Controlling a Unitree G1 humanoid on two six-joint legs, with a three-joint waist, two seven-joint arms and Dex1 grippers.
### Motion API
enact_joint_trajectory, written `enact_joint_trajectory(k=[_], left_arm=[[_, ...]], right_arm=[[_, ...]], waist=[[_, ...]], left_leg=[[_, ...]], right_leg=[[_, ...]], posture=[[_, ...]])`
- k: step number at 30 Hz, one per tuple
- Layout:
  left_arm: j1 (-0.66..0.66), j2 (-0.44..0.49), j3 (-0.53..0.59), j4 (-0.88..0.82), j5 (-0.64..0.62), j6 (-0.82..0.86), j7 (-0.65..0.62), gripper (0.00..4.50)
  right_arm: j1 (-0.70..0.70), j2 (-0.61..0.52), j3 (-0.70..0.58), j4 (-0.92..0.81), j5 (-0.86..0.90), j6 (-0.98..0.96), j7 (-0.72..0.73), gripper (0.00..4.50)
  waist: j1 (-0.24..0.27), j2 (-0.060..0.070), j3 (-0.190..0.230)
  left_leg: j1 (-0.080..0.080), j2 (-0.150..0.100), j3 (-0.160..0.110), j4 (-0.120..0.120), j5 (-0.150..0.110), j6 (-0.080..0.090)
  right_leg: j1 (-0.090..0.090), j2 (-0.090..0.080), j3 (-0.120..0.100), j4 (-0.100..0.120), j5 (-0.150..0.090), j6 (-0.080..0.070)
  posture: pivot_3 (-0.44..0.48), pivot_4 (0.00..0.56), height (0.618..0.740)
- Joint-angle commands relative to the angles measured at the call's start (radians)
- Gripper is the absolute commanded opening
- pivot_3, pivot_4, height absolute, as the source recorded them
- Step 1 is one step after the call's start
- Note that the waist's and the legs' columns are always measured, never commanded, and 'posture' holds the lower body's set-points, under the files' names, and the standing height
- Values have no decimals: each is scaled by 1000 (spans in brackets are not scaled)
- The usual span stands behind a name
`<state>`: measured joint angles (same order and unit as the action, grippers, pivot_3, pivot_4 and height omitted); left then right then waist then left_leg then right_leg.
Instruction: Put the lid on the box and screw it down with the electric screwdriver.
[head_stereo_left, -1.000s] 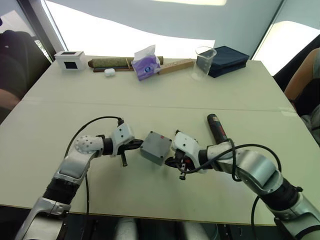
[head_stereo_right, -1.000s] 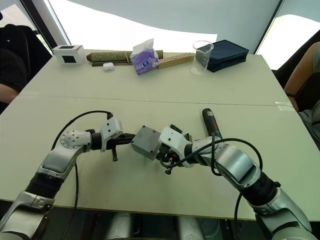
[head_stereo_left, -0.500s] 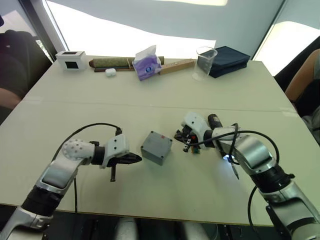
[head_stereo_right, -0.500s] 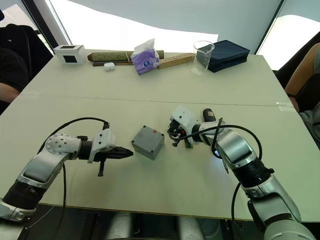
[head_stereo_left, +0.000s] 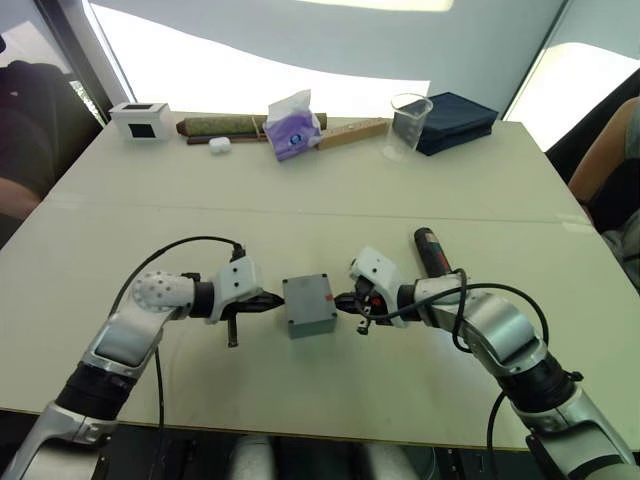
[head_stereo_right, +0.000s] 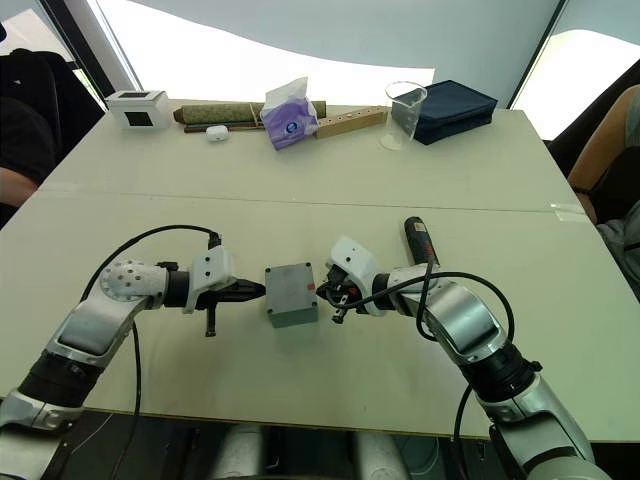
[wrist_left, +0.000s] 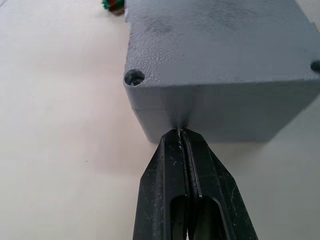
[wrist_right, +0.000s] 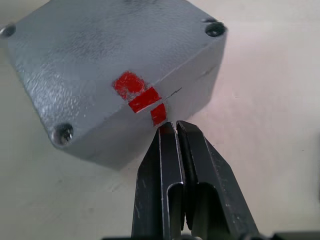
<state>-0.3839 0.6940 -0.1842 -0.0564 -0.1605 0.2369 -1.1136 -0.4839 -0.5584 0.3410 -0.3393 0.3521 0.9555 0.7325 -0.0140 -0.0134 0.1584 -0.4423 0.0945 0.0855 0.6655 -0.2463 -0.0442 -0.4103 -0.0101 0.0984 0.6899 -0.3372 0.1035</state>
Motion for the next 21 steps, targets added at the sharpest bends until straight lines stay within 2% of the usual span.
enact_joint_trajectory(k=[1,8,14,17,21], left_arm=[[-28,-11,1,-10,-5,-32,-5,0],[-13,7,7,-15,-9,-38,-27,0],[19,55,86,-82,-83,39,-34,0],[10,55,119,-126,-135,90,-27,0],[-20,45,129,-154,-167,134,-13,0]], right_arm=[[7,7,-29,-72,29,13,-2,50],[39,-6,-68,-103,9,20,-47,50],[44,43,-222,-59,-37,-128,-174,50],[38,66,-260,-23,-38,-147,-203,706],[28,83,-253,64,-56,-194,-204,2409]], waist=[[-1,0,0],[0,0,0],[-2,0,0],[-1,0,0],[0,0,0]], left_leg=[[0,0,0,0,0,0],[0,0,0,0,0,0],[0,0,0,0,0,0],[0,0,0,0,0,0],[0,0,0,0,0,0]], right_leg=[[0,0,0,0,0,0],[0,0,0,0,0,0],[0,0,0,0,0,0],[0,0,0,0,0,0],[0,0,0,0,0,0]], posture=[[0,150,721],[0,150,721],[0,150,721],[0,150,721],[0,150,721]])
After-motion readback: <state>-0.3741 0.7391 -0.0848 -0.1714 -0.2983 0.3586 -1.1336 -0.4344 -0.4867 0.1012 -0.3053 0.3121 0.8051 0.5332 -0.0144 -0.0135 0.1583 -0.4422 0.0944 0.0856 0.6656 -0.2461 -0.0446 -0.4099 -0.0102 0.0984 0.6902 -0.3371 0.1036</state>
